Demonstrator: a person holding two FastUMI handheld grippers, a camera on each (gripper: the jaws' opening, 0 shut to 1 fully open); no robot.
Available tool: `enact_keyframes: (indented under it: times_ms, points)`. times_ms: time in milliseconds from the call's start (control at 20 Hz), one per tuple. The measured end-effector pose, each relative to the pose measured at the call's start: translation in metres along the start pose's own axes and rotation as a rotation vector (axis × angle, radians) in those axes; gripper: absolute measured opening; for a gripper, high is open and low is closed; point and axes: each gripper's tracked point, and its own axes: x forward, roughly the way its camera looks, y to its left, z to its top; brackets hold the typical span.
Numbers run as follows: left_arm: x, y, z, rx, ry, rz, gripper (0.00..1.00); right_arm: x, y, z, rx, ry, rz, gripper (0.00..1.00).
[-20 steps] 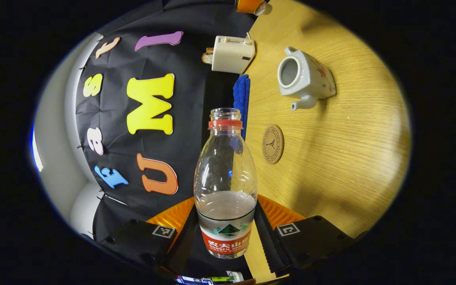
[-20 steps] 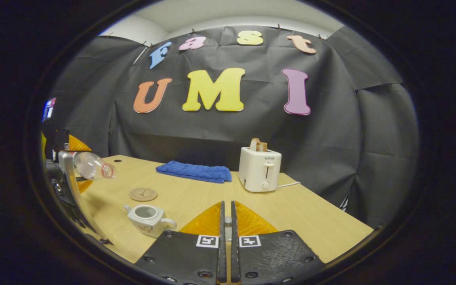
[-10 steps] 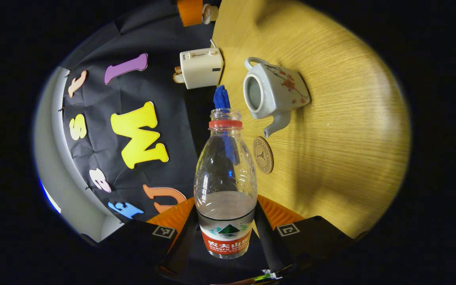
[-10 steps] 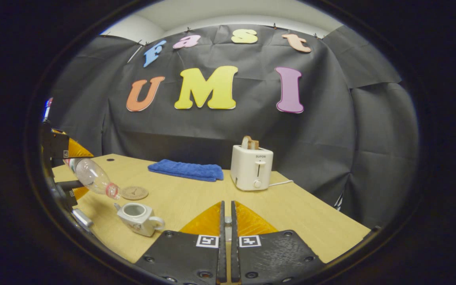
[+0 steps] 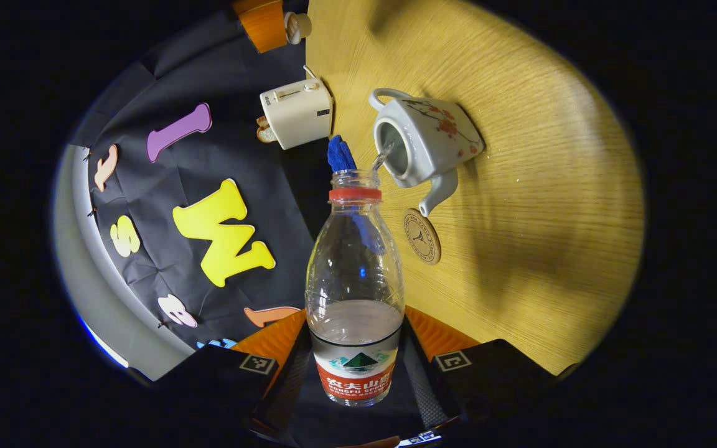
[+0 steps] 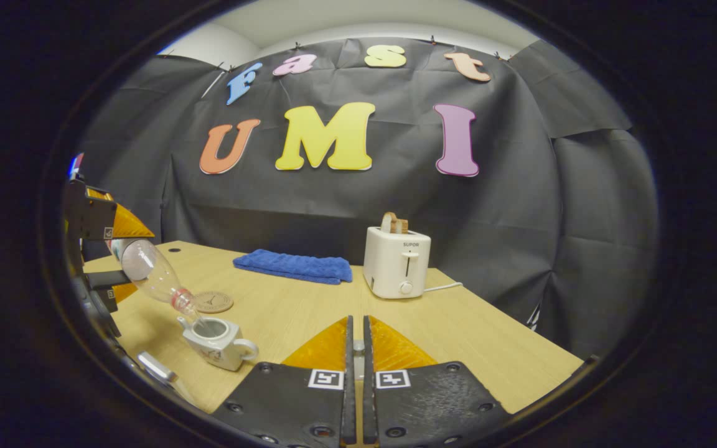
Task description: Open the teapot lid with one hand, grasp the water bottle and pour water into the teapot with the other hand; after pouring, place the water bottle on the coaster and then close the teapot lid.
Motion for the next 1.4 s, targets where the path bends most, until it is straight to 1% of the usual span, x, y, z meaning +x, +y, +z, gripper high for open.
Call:
enact_keyframes:
  times_ms: [150,450,700,750,800,850,900,1050,1100,1150,1200,1250,1400]
  points:
    - [-0.001,-0.001,0.0,0.017,0.002,-0.003,0.78,-0.001,0.0,0.001,-0.006,-0.005,0.001,0.04]
    - [0.002,-0.001,-0.004,0.065,0.023,-0.035,0.78,-0.001,0.001,0.001,-0.008,-0.005,0.006,0.04]
    - [0.004,-0.001,-0.004,0.091,0.032,-0.048,0.77,0.001,0.003,-0.002,-0.008,0.001,0.013,0.04]
    - [0.003,-0.001,-0.004,0.098,0.032,-0.051,0.78,0.001,0.003,-0.002,-0.01,0.002,0.013,0.04]
    - [0.003,0.001,-0.004,0.106,0.032,-0.05,0.82,0.002,0.003,-0.003,-0.01,0.003,0.014,0.04]
    - [0.003,0.003,-0.003,0.114,0.03,-0.046,0.82,0.002,0.003,-0.003,-0.01,0.005,0.017,0.04]
    - [0.004,0.005,-0.003,0.119,0.029,-0.044,0.78,0.002,0.003,-0.003,-0.01,0.005,0.016,0.04]
    - [0.003,0.009,0.0,0.129,0.03,-0.035,0.77,0.001,0.001,-0.001,-0.009,0.002,0.014,0.04]
    - [0.002,0.011,0.001,0.137,0.029,-0.031,0.82,0.001,0.001,-0.002,-0.011,0.0,0.016,0.04]
    - [0.002,0.012,0.002,0.145,0.029,-0.028,0.78,0.0,0.002,0.0,-0.014,-0.005,0.02,0.04]
    - [0.002,0.013,0.002,0.153,0.031,-0.028,0.82,0.0,0.003,0.0,-0.016,-0.007,0.022,0.04]
    - [0.001,0.013,0.002,0.162,0.035,-0.031,0.77,0.0,0.003,0.001,-0.018,-0.007,0.023,0.04]
    - [0.001,0.016,0.001,0.188,0.04,-0.032,0.78,-0.001,0.005,0.001,-0.027,-0.012,0.027,0.04]
